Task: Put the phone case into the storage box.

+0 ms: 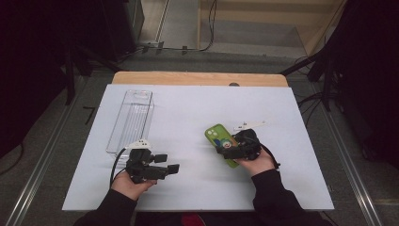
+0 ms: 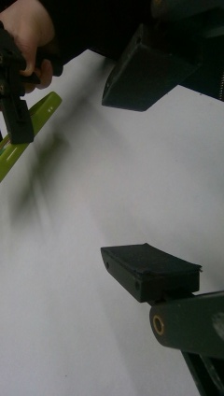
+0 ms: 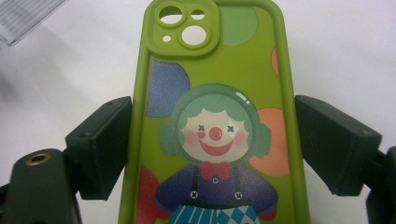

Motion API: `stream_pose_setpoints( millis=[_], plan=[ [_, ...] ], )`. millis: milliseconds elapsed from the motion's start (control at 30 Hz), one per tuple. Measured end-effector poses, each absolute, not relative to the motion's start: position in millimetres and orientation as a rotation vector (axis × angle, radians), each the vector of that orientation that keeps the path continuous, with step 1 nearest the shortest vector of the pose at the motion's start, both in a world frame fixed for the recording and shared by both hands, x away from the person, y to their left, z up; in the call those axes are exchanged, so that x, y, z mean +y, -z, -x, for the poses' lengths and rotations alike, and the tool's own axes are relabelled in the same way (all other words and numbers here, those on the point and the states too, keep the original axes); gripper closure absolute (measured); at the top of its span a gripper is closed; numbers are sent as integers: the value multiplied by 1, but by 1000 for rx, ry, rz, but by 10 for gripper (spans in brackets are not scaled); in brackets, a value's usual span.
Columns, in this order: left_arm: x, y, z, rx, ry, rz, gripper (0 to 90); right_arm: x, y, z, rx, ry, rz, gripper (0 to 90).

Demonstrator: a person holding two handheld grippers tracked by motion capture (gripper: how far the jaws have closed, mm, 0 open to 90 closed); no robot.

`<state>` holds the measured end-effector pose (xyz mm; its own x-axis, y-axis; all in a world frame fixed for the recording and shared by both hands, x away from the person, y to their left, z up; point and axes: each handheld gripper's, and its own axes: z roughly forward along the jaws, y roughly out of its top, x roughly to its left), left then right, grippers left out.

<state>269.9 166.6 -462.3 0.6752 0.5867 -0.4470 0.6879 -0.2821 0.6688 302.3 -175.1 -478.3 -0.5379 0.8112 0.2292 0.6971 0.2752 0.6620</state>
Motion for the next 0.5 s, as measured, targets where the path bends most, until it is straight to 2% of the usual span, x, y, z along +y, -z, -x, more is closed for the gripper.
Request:
stream_pose_setpoints(
  millis=[367, 500],
  plan=[
    [155, 451, -287, 1028, 93, -1994, 240, -163, 473, -303, 2353, -1159, -1460, 144],
    [153, 450, -296, 1049, 119, -1963, 240, -158, 470, -303, 2334, -1164, -1478, 144]
  ],
)
